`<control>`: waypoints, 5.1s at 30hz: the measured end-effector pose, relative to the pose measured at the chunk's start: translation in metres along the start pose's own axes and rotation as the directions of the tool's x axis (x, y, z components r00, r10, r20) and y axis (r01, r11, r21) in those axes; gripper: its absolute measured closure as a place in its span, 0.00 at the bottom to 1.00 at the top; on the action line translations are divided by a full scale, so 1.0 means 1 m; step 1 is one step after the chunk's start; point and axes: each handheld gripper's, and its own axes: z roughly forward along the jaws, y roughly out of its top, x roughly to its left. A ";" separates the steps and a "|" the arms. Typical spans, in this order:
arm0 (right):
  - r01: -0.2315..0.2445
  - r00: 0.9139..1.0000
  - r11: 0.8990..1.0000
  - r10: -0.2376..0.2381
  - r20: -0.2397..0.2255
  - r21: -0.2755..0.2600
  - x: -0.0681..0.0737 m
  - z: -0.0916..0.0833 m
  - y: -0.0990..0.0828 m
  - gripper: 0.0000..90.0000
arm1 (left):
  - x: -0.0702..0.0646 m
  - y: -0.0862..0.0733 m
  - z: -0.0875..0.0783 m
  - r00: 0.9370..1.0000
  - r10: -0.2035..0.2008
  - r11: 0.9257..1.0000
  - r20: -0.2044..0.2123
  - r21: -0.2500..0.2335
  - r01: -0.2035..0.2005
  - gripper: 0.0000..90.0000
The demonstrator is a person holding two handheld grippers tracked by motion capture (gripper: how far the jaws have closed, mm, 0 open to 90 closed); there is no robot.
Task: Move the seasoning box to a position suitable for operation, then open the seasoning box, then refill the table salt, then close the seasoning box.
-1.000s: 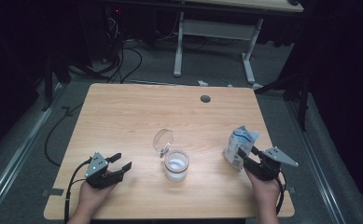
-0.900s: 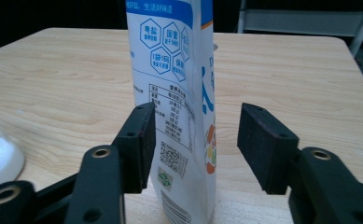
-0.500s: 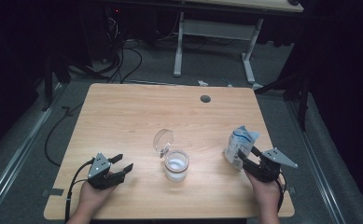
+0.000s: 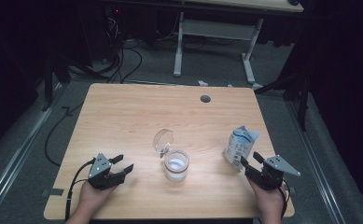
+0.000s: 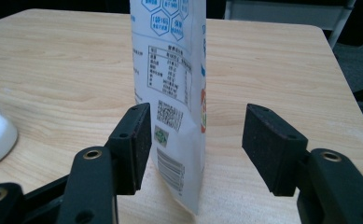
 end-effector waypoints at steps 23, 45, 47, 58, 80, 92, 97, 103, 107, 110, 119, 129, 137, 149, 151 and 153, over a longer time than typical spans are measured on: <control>0.026 0.999 0.999 -0.027 0.028 0.027 0.020 -0.010 -0.011 0.57 | -0.002 0.001 0.003 1.000 0.017 1.000 -0.005 0.017 -0.017 0.47; 0.126 0.989 0.990 -0.120 -0.089 0.064 0.073 0.018 0.001 0.66 | -0.003 0.001 0.002 1.000 0.019 1.000 -0.009 0.016 -0.019 0.49; 0.136 0.987 0.989 -0.130 -0.093 0.059 0.079 0.023 0.005 0.67 | -0.003 0.001 0.002 1.000 0.017 1.000 -0.015 0.011 -0.017 0.49; 0.120 0.982 0.992 -0.113 -0.154 0.037 0.092 0.042 -0.004 0.72 | -0.003 0.001 0.002 0.999 0.006 1.000 -0.039 0.017 -0.006 0.49; 0.178 0.966 0.982 -0.162 -0.200 0.065 0.107 0.046 -0.015 0.73 | -0.001 0.001 0.003 0.999 -0.005 1.000 -0.041 0.025 0.006 0.50; 0.178 0.966 0.982 -0.163 -0.201 0.062 0.106 0.043 -0.016 0.71 | -0.003 0.007 0.008 0.999 -0.011 0.999 -0.049 0.050 0.013 0.53; 0.176 0.965 0.983 -0.161 -0.209 0.053 0.106 0.043 -0.014 0.75 | -0.002 0.013 0.012 0.998 -0.062 0.996 -0.020 0.060 0.063 0.56; 0.197 0.957 0.979 -0.179 -0.229 0.059 0.112 0.045 -0.015 0.78 | -0.011 0.029 0.017 0.998 -0.057 0.997 0.004 0.043 0.056 0.61; 0.202 0.955 0.978 -0.183 -0.234 0.059 0.113 0.046 -0.015 0.78 | -0.014 0.036 0.020 0.998 -0.065 0.997 0.019 0.034 0.064 0.65; 0.208 0.952 0.976 -0.188 -0.241 0.058 0.115 0.046 -0.015 0.79 | -0.017 0.044 0.022 0.997 -0.066 0.998 0.028 0.021 0.066 0.69; 0.236 0.941 0.970 -0.212 -0.263 0.060 0.126 0.047 -0.016 0.83 | -0.022 0.062 0.029 0.997 -0.072 0.997 0.037 0.012 0.071 0.83; 0.260 0.929 0.964 -0.233 -0.289 0.060 0.133 0.049 -0.017 0.97 | -0.028 0.082 0.044 0.995 -0.080 0.997 0.062 -0.002 0.081 1.00; 0.272 0.921 0.960 -0.242 -0.306 0.060 0.137 0.050 -0.017 1.00 | -0.035 0.097 0.051 0.991 -0.086 0.995 0.100 -0.034 0.090 1.00; 0.285 0.916 0.956 -0.252 -0.312 0.065 0.139 0.051 -0.018 1.00 | -0.047 0.105 0.053 0.989 -0.070 0.996 0.133 -0.052 0.078 1.00; 0.284 0.916 0.957 -0.250 -0.314 0.065 0.140 0.052 -0.018 1.00 | -0.051 0.105 0.053 0.987 -0.065 0.996 0.147 -0.053 0.073 1.00; 0.282 0.917 0.957 -0.247 -0.313 0.071 0.140 0.053 -0.018 1.00 | -0.054 0.104 0.052 0.986 -0.055 0.996 0.156 -0.056 0.065 1.00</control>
